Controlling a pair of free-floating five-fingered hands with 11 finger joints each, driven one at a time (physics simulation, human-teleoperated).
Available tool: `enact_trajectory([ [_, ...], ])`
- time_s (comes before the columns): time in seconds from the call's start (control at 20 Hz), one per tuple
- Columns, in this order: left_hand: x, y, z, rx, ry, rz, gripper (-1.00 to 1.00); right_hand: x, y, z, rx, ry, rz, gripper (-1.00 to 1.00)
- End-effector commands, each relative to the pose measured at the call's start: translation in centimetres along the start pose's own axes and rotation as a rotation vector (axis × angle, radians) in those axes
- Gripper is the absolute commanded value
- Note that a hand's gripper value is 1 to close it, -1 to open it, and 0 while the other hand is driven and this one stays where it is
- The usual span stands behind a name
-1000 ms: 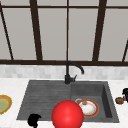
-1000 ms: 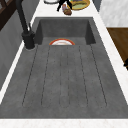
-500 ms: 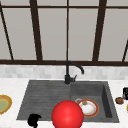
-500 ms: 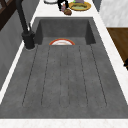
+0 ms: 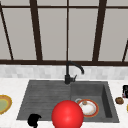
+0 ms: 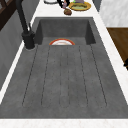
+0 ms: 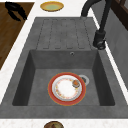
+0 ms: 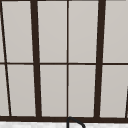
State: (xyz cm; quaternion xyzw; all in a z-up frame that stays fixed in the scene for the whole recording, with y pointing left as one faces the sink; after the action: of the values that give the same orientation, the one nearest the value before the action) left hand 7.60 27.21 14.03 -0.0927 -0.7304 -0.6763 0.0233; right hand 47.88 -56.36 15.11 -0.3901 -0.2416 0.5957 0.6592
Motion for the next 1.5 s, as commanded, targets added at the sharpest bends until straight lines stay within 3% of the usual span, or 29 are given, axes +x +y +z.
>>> enact_trajectory([
  [0.0, 0.0, 0.0, 0.0, 0.0, 0.0, 0.0, 0.0, 0.4, -2.5, 2.0, 0.01, 0.012, -0.037, 1.0],
  [0.7, 0.0, 0.0, 0.0, 0.0, 0.0, 0.0, 0.0, 6.7, -8.7, 11.7, 0.047, 0.007, 0.016, 1.0],
  [1.45, 0.0, 0.0, 0.0, 0.0, 0.0, 0.0, 0.0, 15.0, -8.9, 19.3, 0.023, -0.008, 0.006, 1.0],
])
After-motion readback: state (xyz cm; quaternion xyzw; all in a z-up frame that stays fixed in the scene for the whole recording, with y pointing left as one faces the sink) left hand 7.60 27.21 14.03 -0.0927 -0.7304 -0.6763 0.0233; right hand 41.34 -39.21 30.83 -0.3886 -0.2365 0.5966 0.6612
